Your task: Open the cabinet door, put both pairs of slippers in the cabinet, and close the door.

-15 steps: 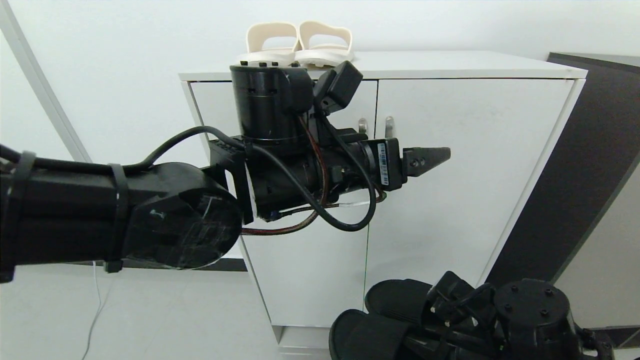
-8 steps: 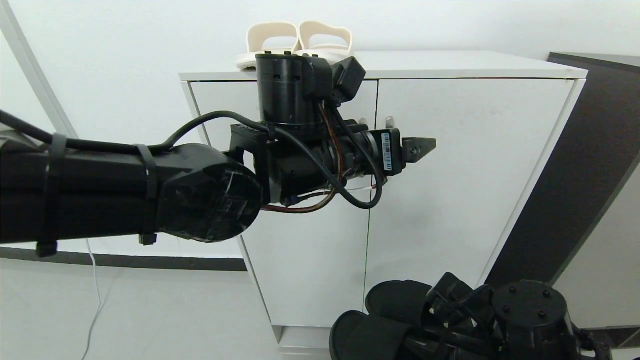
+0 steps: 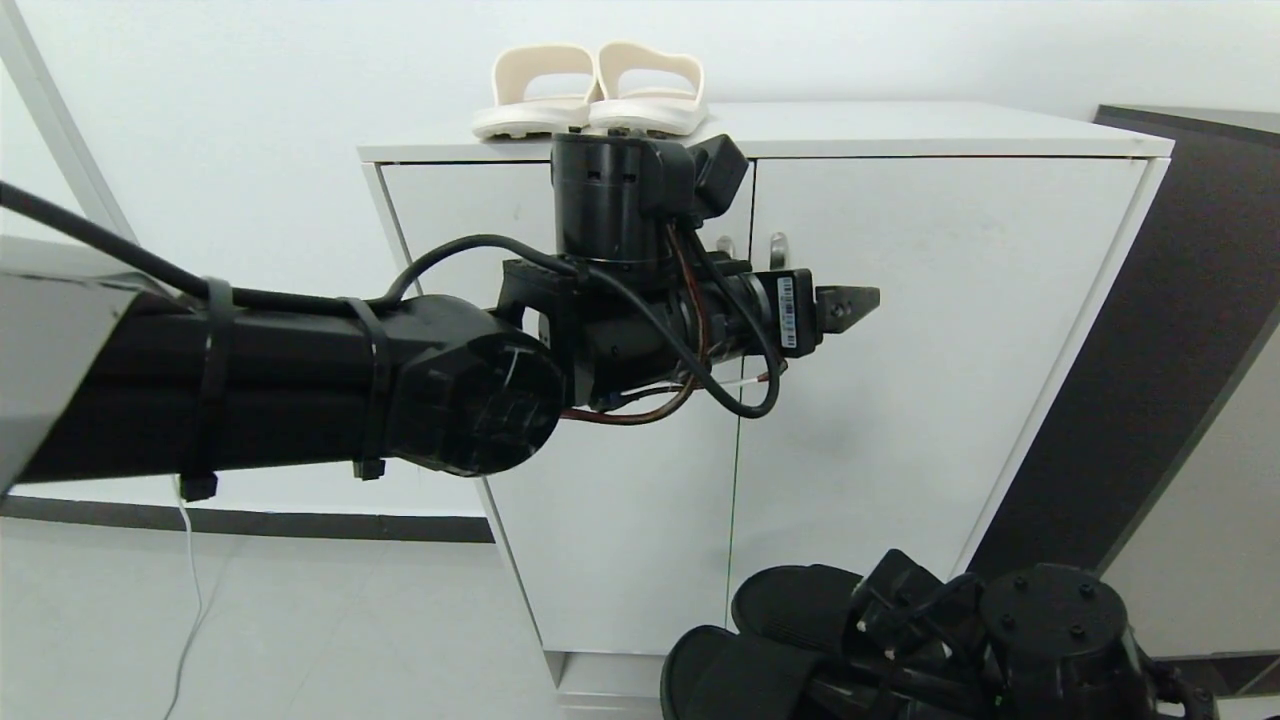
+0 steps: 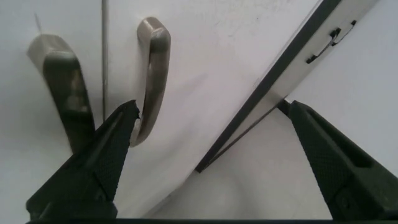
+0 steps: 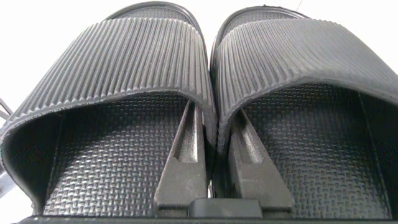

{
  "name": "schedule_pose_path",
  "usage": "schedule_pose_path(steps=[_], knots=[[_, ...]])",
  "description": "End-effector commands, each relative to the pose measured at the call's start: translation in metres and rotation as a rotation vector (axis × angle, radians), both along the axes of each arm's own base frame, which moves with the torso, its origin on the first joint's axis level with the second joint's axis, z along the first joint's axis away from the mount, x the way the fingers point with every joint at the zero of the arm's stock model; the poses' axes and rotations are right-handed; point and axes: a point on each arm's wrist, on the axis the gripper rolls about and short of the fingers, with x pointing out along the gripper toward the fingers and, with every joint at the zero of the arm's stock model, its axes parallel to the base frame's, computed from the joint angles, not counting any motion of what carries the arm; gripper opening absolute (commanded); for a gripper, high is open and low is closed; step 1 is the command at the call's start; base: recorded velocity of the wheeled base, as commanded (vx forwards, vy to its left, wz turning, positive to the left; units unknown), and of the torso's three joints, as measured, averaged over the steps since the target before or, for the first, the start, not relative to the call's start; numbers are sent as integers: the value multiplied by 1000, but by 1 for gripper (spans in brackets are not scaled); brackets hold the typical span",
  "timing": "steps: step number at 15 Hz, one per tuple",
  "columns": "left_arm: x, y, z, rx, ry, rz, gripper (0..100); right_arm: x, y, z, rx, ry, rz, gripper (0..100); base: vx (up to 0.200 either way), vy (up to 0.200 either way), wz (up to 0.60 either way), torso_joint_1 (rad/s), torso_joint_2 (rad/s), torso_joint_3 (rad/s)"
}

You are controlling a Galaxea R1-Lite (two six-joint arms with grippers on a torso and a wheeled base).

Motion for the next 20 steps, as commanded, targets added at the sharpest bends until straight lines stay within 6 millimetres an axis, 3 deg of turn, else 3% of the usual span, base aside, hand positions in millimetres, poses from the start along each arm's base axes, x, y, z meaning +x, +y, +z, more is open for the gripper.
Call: schedule_pose_path(steps=[1,5,6,13,20], knots=[[6,-1,-2,-10,12,-10,100,0,0,-1,-1,2,2,0,0,0,0,0,0,0],[11,7,1,-51,45,-57,100,0,0,-1,-4,4,2,0,0,0,0,0,0,0],[13,9,0,-51,49,-49,0,0,0,-2,-5,5,2,0,0,0,0,0,0,0],[11,14,-3,-63,86,-42,0,-8,-6,-7,8,39,64,0,0,0,0,0,0,0],[-35,29,2,-68,76,-90,0,-15,-12,-13,2,17,147,0,0,0,0,0,0,0]])
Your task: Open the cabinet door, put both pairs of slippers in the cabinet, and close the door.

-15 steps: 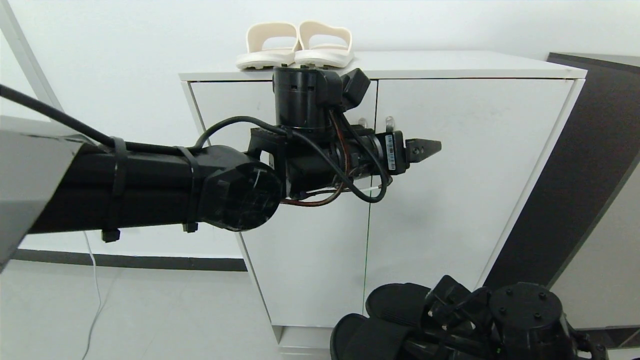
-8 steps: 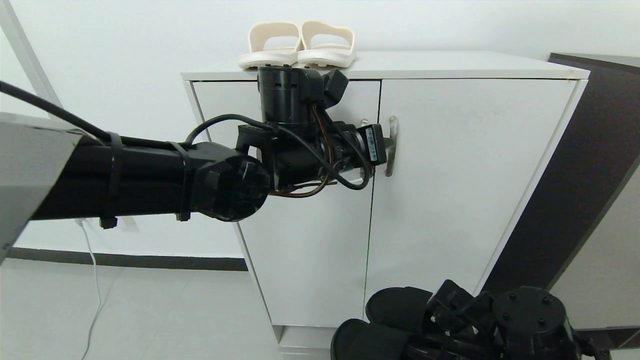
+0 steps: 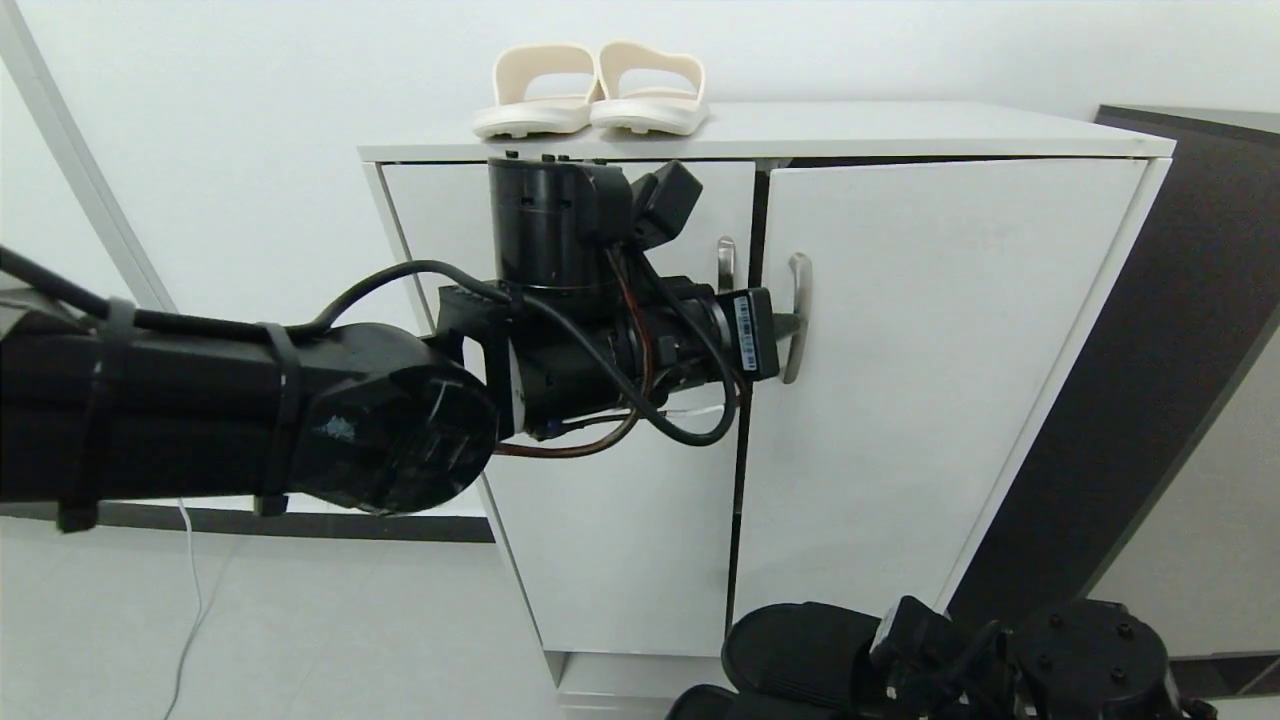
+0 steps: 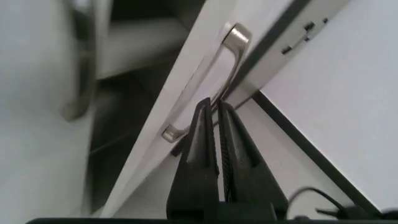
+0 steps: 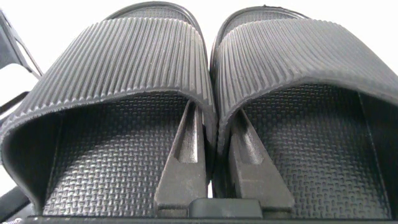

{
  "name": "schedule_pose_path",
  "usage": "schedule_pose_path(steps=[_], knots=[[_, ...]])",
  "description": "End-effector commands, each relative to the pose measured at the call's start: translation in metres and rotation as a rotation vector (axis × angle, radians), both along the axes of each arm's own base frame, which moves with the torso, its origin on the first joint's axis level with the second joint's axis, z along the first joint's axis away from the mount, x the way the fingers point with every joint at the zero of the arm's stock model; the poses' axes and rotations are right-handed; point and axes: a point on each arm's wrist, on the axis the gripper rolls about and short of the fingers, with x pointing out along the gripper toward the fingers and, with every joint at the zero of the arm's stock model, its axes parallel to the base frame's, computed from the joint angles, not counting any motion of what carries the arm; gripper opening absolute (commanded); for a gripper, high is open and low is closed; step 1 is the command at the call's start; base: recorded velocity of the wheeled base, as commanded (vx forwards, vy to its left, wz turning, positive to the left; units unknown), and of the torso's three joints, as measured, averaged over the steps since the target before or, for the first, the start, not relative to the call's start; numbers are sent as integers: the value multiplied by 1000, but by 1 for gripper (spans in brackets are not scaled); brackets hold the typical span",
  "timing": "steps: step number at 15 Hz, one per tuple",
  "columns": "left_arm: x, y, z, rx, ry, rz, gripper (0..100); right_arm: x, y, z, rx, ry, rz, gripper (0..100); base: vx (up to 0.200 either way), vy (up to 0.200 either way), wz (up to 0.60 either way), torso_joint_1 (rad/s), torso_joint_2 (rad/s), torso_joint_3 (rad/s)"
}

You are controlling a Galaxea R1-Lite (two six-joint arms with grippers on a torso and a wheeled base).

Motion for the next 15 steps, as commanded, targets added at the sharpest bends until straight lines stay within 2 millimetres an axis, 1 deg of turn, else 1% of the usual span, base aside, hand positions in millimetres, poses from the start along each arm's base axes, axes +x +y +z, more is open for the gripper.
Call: schedule_pose_path(steps=[1,3,5,7,9,11,13,15], knots=[[-15,11,11,-17,-19,-4,0,0,0,-2,-6,3,0,0,0,0,0,0,0,0],[-22,18,12,-13,-16,-1,0,0,0,-2,-7,5,1,0,0,0,0,0,0,0],[-31,27,15,-18,-21,-2,0,-5,-1,-3,-9,14,23,0,0,0,0,0,0,0],[-33,32,17,-21,-23,6,0,-9,-2,-3,12,10,51,0,0,0,0,0,0,0],[-25,36,16,-20,-19,29,0,-12,-3,-3,15,-3,73,0,0,0,0,0,0,0],[-13,27,9,-32,21,21,0,-19,-2,-6,3,0,106,0,0,0,0,0,0,0],[-5,21,10,-54,40,3,0,-21,-2,-6,0,2,114,0,0,0,0,0,0,0],[9,10,5,-58,46,1,0,-22,-2,-6,0,2,117,0,0,0,0,0,0,0]])
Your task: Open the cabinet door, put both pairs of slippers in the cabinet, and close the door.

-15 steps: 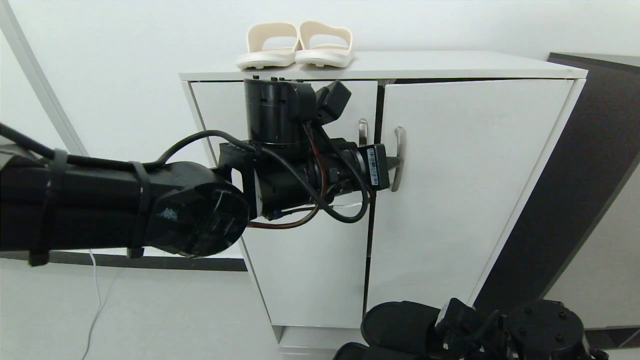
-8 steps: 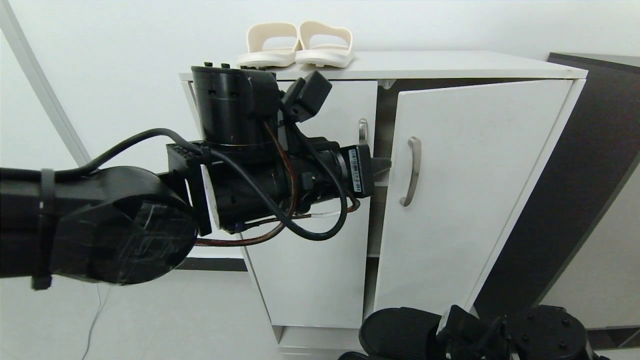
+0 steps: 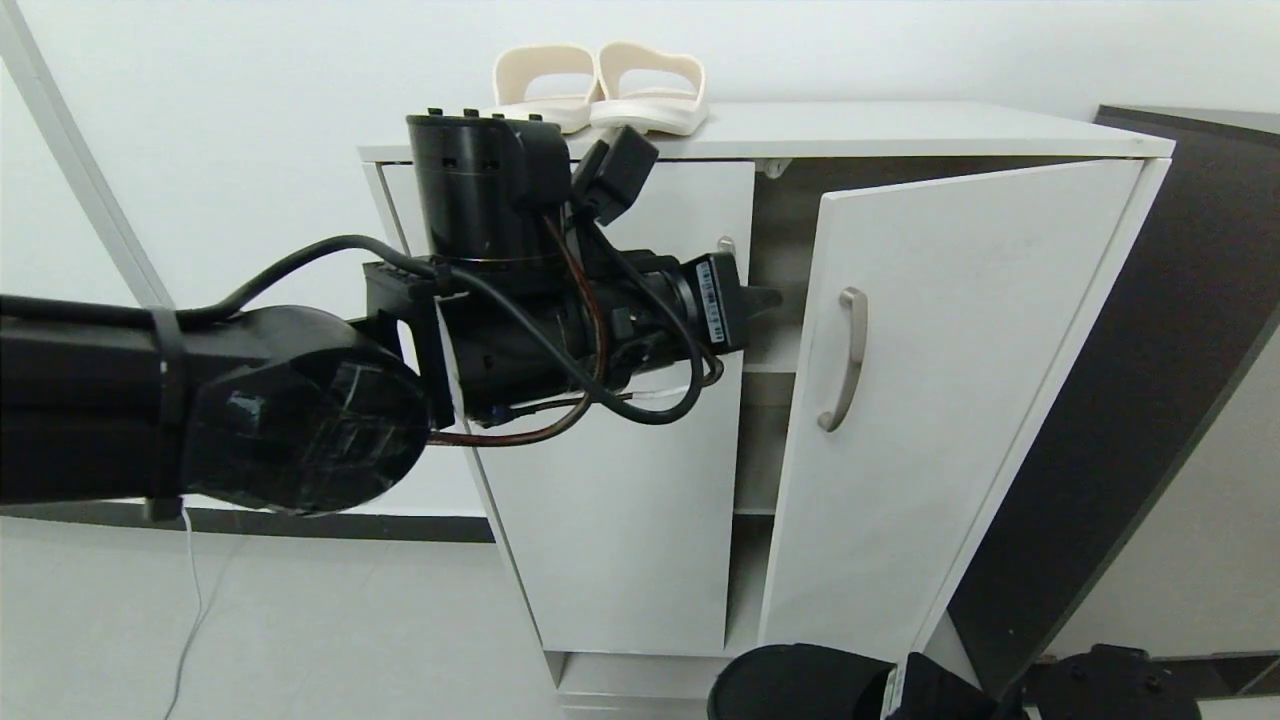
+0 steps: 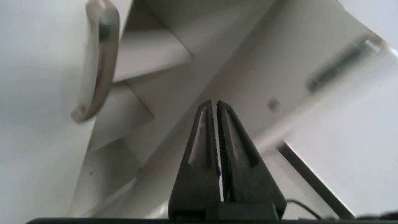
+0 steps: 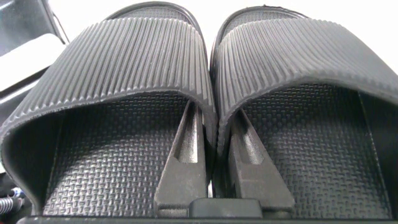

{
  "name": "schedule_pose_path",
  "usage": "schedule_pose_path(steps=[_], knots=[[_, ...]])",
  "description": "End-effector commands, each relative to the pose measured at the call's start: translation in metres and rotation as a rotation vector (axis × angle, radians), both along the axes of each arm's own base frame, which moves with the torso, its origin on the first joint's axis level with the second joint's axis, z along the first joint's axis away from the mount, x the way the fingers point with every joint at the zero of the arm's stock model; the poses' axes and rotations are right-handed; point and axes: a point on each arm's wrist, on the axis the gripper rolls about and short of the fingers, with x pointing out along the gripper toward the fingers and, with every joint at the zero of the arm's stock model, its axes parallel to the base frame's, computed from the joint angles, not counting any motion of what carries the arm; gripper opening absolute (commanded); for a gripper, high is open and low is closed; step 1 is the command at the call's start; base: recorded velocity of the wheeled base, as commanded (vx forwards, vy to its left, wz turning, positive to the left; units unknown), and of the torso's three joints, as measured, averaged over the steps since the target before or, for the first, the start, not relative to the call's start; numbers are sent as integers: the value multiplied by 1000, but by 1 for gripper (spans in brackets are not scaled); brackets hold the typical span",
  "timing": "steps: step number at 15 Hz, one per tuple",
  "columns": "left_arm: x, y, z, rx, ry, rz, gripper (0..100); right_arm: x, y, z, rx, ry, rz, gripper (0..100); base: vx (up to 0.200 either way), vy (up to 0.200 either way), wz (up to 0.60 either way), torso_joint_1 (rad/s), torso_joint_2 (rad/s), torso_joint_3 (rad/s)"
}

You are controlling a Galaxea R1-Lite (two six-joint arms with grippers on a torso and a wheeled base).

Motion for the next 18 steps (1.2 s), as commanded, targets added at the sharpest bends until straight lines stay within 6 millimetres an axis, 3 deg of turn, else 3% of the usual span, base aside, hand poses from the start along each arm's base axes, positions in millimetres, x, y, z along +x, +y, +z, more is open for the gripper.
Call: schedule_pose_path(steps=[1,4,9,10,13,15,18], knots=[[17,-14,-12,13,20,1,0,-1,0,0,-1,-1,2,0,0,0,0,0,0,0],[26,-21,-14,-7,25,8,0,-1,0,0,-3,0,3,0,0,0,0,0,0,0],[35,-31,-22,-31,30,4,0,-3,1,-2,-9,4,12,0,-200,0,0,0,4,5],[33,-39,-23,-31,29,-17,0,-3,1,-3,-13,7,12,0,-200,0,0,-2,2,-2],[0,-71,-24,-49,4,-119,0,-4,1,-3,-16,10,14,0,-67,0,0,1,1,1],[-1,-72,-22,-69,-14,-118,0,-3,0,-3,-16,10,12,0,0,0,0,0,0,0],[11,-58,-21,-73,-18,-25,0,-3,1,-3,-14,6,10,0,0,0,0,0,0,0]])
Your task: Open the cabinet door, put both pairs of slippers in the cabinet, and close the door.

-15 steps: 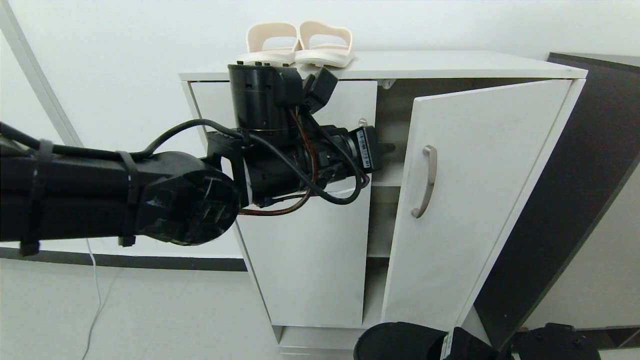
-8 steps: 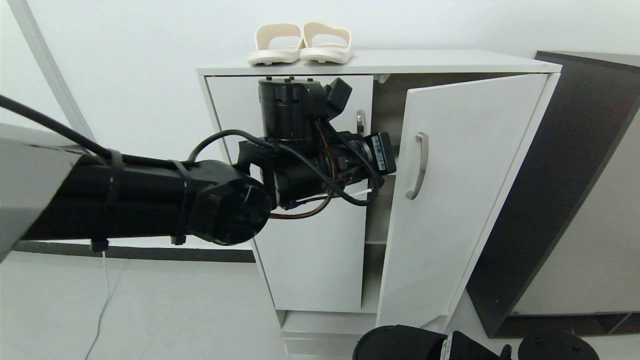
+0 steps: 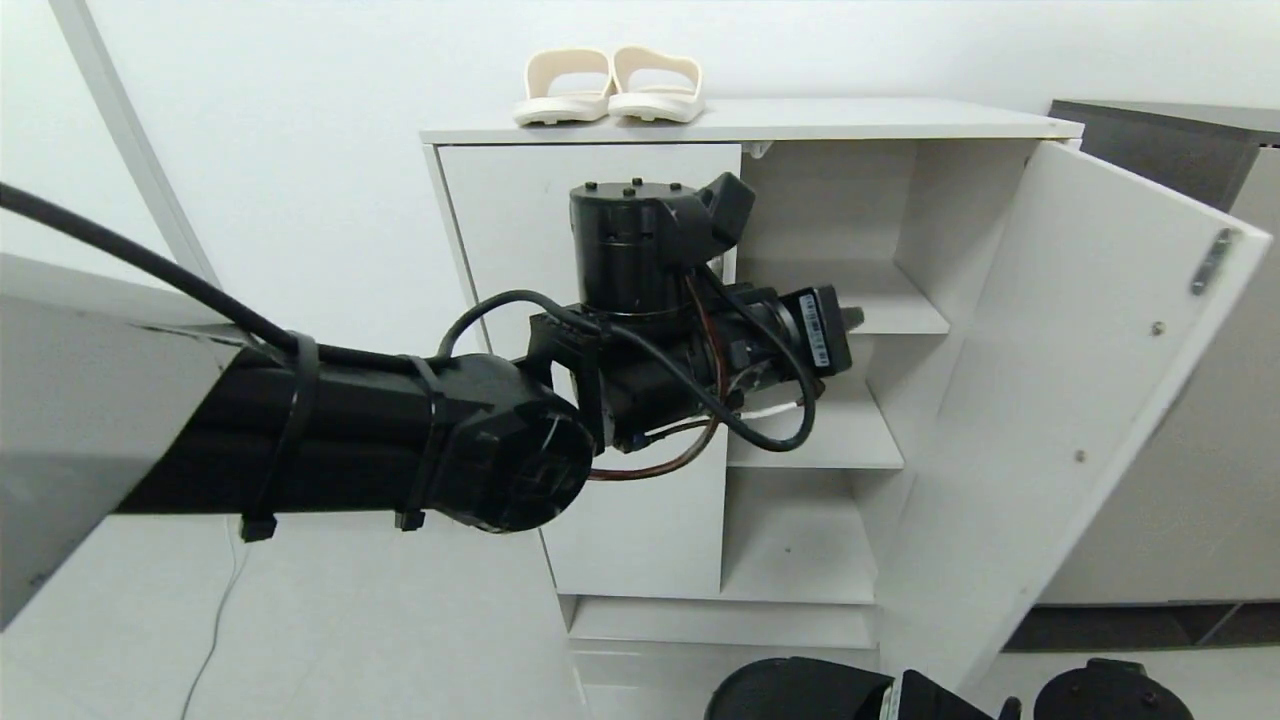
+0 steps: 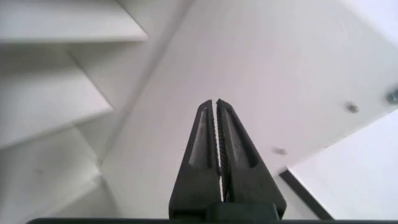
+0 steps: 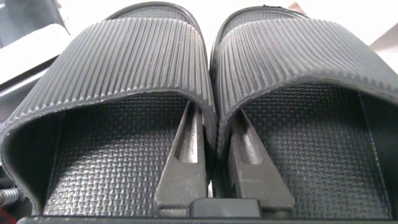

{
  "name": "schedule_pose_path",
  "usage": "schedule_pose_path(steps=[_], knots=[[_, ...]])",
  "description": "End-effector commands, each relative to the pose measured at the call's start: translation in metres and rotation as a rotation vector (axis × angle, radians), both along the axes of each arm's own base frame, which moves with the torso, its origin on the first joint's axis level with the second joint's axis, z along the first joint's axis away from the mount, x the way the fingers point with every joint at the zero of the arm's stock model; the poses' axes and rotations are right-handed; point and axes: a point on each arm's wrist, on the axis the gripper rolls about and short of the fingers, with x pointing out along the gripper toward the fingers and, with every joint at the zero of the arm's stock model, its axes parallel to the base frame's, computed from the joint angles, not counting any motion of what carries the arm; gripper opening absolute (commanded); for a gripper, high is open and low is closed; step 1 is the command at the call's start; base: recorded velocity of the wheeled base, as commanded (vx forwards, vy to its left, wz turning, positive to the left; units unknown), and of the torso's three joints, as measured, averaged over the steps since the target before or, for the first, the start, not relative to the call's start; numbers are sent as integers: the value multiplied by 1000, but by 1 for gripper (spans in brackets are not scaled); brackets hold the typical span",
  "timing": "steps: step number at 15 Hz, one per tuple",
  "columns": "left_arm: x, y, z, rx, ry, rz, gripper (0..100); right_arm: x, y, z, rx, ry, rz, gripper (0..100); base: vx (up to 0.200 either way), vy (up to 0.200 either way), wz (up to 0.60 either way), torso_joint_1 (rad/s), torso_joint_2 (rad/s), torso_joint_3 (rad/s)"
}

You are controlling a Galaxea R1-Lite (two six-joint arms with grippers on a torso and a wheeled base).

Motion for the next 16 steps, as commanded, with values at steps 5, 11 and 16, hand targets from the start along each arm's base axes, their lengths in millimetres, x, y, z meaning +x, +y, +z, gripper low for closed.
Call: schedule_pose_path(steps=[5,11,16], knots=[[-24,66,37,-49,-71,180,0,57,19,3,58,-66,-327,0,0,0,0,0,0,0],[-119,172,27,207,-260,558,0,128,45,-10,50,-228,-816,0,0,0,0,0,0,0],[-177,267,-12,336,-219,1025,0,151,42,-11,46,-285,-981,0,0,0,0,0,0,0]])
